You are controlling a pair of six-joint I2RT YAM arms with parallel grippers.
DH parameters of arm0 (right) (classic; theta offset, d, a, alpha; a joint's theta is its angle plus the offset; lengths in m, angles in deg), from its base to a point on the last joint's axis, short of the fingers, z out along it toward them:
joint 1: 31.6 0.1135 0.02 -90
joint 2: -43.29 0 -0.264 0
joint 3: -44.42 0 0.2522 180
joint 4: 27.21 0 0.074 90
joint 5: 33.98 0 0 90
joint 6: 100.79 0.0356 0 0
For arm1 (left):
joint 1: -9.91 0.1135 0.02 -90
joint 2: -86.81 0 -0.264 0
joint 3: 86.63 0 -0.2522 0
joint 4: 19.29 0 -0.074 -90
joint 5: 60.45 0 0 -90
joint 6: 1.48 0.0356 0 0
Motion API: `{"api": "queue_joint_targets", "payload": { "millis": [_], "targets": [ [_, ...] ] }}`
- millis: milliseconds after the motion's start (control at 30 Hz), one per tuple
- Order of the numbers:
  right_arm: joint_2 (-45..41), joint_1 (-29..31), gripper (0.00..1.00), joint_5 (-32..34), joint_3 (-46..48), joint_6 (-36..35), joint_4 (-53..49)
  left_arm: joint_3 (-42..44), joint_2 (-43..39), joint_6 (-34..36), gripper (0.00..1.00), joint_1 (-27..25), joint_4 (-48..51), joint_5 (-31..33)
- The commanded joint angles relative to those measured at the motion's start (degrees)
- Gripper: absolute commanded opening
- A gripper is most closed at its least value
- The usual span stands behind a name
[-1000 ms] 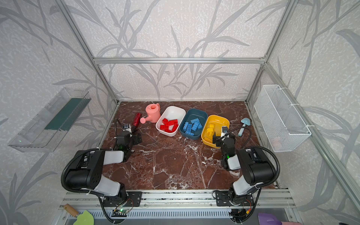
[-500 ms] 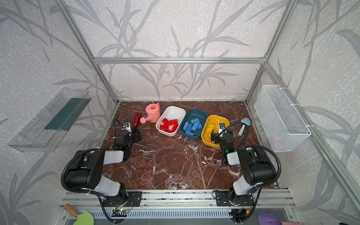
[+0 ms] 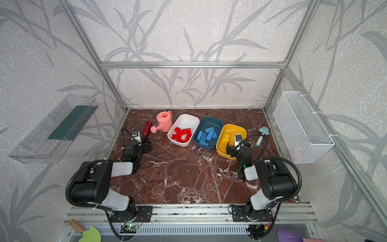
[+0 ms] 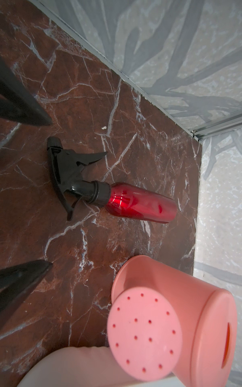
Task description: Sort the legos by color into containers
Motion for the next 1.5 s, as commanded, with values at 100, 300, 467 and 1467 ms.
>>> {"api": "queue_joint_targets", "payload": {
  "millis": [100, 300, 467, 1467],
  "targets": [
    [0.7, 0.2, 0.99, 0.2, 2.7, -0.8, 8.4, -0.2, -0.6, 1.0, 0.99, 0.2, -1.8, -0.2],
    [1.8, 0.3, 0.99, 0.0, 4.8, -0.9, 13.4, 11.0, -1.3, -2.4, 0.99, 0.0, -22.1, 7.9],
    [2.0, 0.4, 0.99, -1.7, 5.0, -1.4, 14.0, 1.6, -0.1, -0.5, 0.99, -2.5, -6.0, 12.2],
    [2.2, 0.8, 0.99, -2.5, 5.1, -2.3, 14.3, -1.1, -0.2, 0.3, 0.99, 1.0, -0.3, -1.2]
  ]
}}
